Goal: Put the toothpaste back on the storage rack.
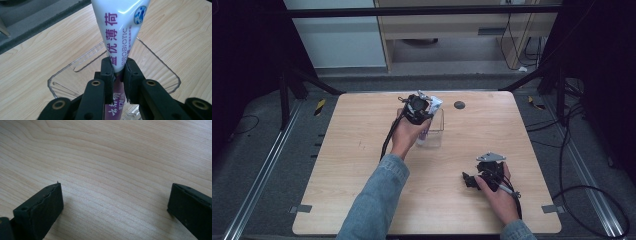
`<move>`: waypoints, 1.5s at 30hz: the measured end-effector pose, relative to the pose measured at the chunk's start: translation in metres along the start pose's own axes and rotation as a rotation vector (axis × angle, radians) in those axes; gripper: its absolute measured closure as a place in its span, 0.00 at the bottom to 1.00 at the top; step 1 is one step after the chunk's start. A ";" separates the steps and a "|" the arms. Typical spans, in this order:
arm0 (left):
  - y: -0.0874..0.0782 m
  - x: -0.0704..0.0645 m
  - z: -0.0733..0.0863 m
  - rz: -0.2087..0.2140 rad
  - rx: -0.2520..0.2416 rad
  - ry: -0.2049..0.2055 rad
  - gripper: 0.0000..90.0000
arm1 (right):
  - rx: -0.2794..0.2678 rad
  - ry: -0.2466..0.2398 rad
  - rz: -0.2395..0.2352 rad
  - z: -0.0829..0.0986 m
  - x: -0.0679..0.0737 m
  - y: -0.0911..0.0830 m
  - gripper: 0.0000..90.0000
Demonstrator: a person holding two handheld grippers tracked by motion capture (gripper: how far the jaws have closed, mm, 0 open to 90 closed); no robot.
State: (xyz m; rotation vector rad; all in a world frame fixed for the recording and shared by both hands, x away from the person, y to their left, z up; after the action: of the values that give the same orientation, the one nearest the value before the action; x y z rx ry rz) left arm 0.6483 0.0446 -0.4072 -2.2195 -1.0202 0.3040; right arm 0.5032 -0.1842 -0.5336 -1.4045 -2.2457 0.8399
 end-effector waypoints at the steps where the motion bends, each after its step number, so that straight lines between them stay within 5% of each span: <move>1: 0.001 0.000 0.000 -0.002 0.000 -0.004 0.88 | 0.000 -0.001 0.000 0.000 0.000 0.000 0.00; 45: 0.019 -0.010 -0.010 -0.011 0.028 0.016 0.87 | -0.001 -0.002 0.001 0.000 0.000 0.000 0.00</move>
State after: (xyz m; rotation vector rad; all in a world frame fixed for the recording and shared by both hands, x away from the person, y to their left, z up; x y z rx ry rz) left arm 0.6577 0.0229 -0.4127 -2.1873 -1.0131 0.2937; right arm 0.5033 -0.1844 -0.5336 -1.4063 -2.2479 0.8409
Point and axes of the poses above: each handheld gripper's, and its own axes: y roughly forward along the jaws, z roughly out of its underside, x roughly to its left, the point moved 3 cm from there along y, roughly forward along the jaws, and after that the axes turned 3 degrees about -x, right-handed, at the moved point
